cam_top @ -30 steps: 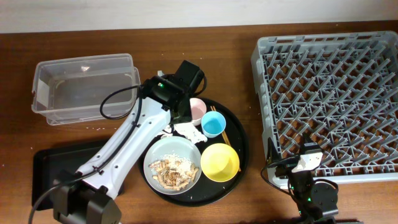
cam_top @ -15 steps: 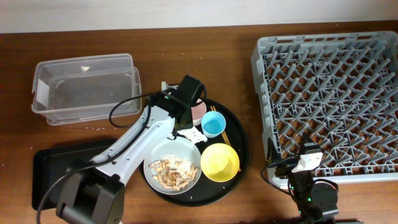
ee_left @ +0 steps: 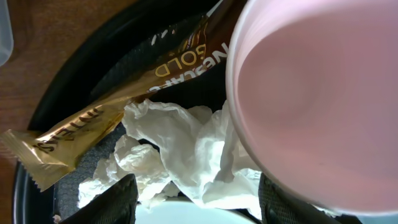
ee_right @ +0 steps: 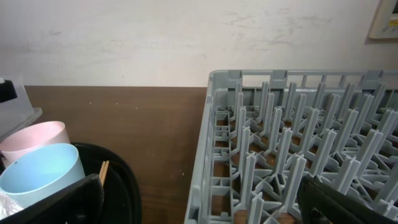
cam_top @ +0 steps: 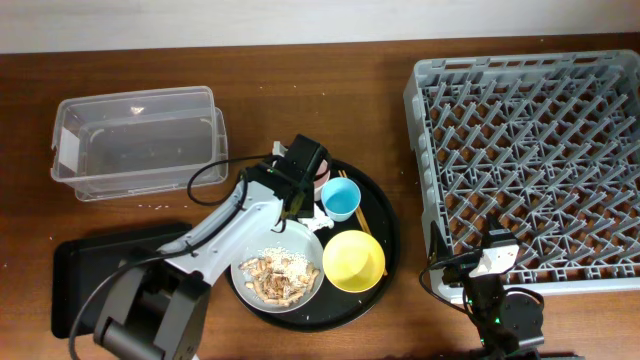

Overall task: Sort waste into correct bins and load items into the dishwasher rack
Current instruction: 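Lower the left gripper and grasp the crumpled white tissue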

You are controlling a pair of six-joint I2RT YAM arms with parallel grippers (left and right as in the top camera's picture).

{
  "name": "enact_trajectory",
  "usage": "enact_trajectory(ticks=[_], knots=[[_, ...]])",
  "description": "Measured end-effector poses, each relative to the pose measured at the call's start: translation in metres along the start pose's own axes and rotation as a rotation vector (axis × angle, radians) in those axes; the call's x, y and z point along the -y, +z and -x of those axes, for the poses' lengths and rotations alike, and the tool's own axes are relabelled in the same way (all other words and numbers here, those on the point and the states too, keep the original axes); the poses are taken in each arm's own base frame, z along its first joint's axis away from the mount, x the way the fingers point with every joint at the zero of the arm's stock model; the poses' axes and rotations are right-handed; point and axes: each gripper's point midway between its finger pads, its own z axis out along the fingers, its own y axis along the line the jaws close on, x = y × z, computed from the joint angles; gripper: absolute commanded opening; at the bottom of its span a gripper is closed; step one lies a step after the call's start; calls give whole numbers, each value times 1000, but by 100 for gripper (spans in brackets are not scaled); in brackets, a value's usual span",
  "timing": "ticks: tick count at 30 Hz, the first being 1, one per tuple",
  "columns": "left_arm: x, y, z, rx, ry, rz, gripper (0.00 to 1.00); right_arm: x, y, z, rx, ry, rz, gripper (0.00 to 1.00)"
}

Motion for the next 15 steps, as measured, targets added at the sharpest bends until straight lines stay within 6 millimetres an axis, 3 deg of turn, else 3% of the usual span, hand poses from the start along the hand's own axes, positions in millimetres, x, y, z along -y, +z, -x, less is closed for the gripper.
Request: enact_trajectory(ticks=[9, 15], knots=[[-2, 22, -14, -63, 22, 32, 56, 0, 0, 0, 0, 0, 0, 98], [-1, 22, -13, -59, 24, 29, 38, 0, 0, 0, 0, 0, 0, 98]])
